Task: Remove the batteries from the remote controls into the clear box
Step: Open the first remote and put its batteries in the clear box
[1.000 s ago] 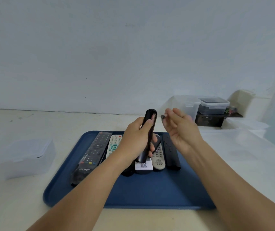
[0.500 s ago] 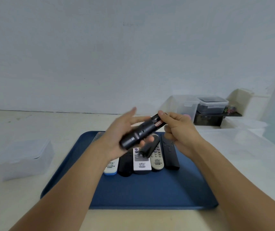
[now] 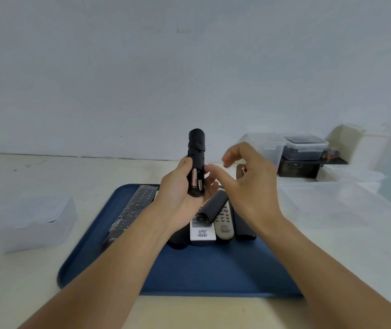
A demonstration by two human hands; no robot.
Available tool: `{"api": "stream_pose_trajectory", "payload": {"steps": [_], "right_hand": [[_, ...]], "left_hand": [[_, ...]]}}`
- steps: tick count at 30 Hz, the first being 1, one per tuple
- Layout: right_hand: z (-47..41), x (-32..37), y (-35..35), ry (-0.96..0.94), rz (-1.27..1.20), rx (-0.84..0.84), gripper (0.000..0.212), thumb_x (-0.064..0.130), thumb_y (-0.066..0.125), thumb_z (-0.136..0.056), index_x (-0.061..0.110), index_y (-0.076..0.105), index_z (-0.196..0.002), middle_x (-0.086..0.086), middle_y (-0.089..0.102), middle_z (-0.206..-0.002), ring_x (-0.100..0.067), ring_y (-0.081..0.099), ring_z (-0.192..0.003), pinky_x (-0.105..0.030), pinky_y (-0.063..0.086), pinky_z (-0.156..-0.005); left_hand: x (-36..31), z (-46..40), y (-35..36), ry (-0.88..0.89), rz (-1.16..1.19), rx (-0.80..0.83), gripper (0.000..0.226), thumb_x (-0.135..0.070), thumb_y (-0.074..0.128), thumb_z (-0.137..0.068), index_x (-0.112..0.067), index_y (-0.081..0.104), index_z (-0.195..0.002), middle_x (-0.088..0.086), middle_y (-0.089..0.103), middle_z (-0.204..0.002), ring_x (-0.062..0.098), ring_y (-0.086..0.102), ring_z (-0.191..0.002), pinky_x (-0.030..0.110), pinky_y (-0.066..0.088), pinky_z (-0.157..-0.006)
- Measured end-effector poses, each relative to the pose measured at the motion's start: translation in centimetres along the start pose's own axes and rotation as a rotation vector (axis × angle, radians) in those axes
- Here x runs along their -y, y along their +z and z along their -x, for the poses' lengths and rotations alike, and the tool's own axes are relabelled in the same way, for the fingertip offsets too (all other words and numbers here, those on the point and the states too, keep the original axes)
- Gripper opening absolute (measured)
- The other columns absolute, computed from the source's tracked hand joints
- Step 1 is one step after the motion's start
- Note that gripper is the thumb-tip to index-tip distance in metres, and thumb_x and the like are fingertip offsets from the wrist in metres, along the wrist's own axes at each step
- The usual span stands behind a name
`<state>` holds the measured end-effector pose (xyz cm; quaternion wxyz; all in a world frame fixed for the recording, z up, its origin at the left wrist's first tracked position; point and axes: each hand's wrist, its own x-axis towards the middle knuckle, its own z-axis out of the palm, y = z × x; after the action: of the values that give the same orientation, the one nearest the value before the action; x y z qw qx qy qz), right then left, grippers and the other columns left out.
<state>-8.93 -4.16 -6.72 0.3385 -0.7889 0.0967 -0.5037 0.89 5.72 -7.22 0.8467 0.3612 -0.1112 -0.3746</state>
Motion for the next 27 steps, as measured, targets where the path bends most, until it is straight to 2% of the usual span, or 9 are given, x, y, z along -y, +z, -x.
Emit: {"api": "stream_pose_trajectory", "payload": {"steps": [2, 4, 6, 8, 10, 13, 19, 24, 27], "right_hand": [[0.3, 0.0, 0.2, -0.040, -0.077, 0.076, 0.018, 0.018, 0.078, -0.084, 0.023, 0.060, -0.084, 0.017, 0.062, -0.076, -0.006, 0.040, -0.046, -0.011, 0.033, -0.047], [0.7, 0.0, 0.7, -0.037, -0.113, 0.149, 0.017, 0.012, 0.075, -0.084, 0.022, 0.062, -0.085, 0.017, 0.066, -0.077, -0.003, 0.045, -0.048, -0.010, 0.033, -0.048], [0.9, -0.1, 1.0, -0.027, -0.124, 0.160, 0.016, 0.009, 0.075, -0.084, 0.021, 0.063, -0.086, 0.013, 0.069, -0.081, 0.004, 0.055, -0.059, -0.007, 0.035, -0.055], [0.9, -0.3, 1.2, -0.026, -0.121, 0.160, 0.017, 0.009, 0.074, -0.084, 0.022, 0.064, -0.087, 0.013, 0.070, -0.084, 0.004, 0.056, -0.060, -0.006, 0.035, -0.055], [1.0, -0.5, 1.3, -0.040, -0.091, 0.163, 0.016, 0.011, 0.073, -0.085, 0.024, 0.065, -0.088, 0.014, 0.071, -0.086, 0.000, 0.049, -0.050, -0.007, 0.032, -0.051], [1.1, -0.6, 1.7, -0.038, -0.085, 0.145, 0.013, 0.012, 0.072, -0.086, 0.023, 0.068, -0.090, 0.017, 0.072, -0.087, -0.004, 0.045, -0.047, -0.008, 0.031, -0.050], [1.4, -0.9, 2.4, 0.037, -0.111, 0.110, 0.013, 0.012, 0.075, -0.086, 0.025, 0.073, -0.090, 0.018, 0.073, -0.086, -0.003, 0.043, -0.049, -0.009, 0.033, -0.052], [1.3, -0.9, 2.8, 0.057, -0.083, 0.096, 0.014, 0.014, 0.075, -0.086, 0.027, 0.076, -0.091, 0.022, 0.073, -0.085, -0.003, 0.049, -0.055, -0.011, 0.037, -0.054], [1.4, -0.9, 3.0, 0.045, -0.053, 0.101, 0.015, 0.013, 0.073, -0.087, 0.026, 0.076, -0.091, 0.021, 0.074, -0.083, 0.001, 0.059, -0.063, -0.010, 0.039, -0.057]], "left_hand": [[0.3, 0.4, 0.3, -0.011, -0.052, -0.007, 0.034, -0.028, 0.043, -0.108, -0.010, 0.060, -0.132, 0.013, 0.065, -0.104, 0.024, 0.062, -0.086, 0.034, 0.055, -0.073], [0.6, 0.5, 0.5, -0.009, -0.094, -0.016, 0.034, -0.027, 0.042, -0.109, -0.015, 0.062, -0.133, 0.012, 0.067, -0.121, 0.027, 0.063, -0.108, 0.040, 0.051, -0.099], [0.9, 0.5, 0.5, 0.017, -0.133, -0.028, 0.033, -0.028, 0.042, -0.109, -0.020, 0.065, -0.131, 0.010, 0.068, -0.130, 0.026, 0.063, -0.124, 0.047, 0.045, -0.110], [1.0, 0.3, 0.4, 0.038, -0.145, -0.039, 0.032, -0.028, 0.043, -0.109, -0.023, 0.072, -0.121, 0.008, 0.072, -0.121, 0.023, 0.069, -0.114, 0.046, 0.052, -0.104], [0.9, 0.2, 0.2, 0.050, -0.131, -0.047, 0.036, -0.027, 0.046, -0.108, -0.028, 0.080, -0.099, 0.002, 0.077, -0.094, 0.016, 0.074, -0.083, 0.035, 0.062, -0.081], [0.8, 0.2, 0.3, 0.061, -0.137, -0.065, 0.038, -0.026, 0.047, -0.108, -0.032, 0.079, -0.090, -0.004, 0.076, -0.074, 0.010, 0.069, -0.058, 0.025, 0.058, -0.058], [0.8, 0.5, 0.5, 0.062, -0.193, -0.060, 0.031, -0.025, 0.041, -0.110, -0.039, 0.070, -0.108, -0.002, 0.069, -0.109, 0.009, 0.071, -0.077, 0.025, 0.057, -0.060], [0.8, 0.6, 0.6, 0.062, -0.224, -0.073, 0.032, -0.024, 0.038, -0.111, -0.040, 0.066, -0.112, -0.002, 0.068, -0.118, 0.006, 0.073, -0.083, 0.027, 0.059, -0.063], [0.9, 0.5, 0.6, 0.065, -0.221, -0.081, 0.031, -0.024, 0.036, -0.111, -0.038, 0.061, -0.123, -0.001, 0.069, -0.117, 0.004, 0.074, -0.078, 0.029, 0.059, -0.065]]}}
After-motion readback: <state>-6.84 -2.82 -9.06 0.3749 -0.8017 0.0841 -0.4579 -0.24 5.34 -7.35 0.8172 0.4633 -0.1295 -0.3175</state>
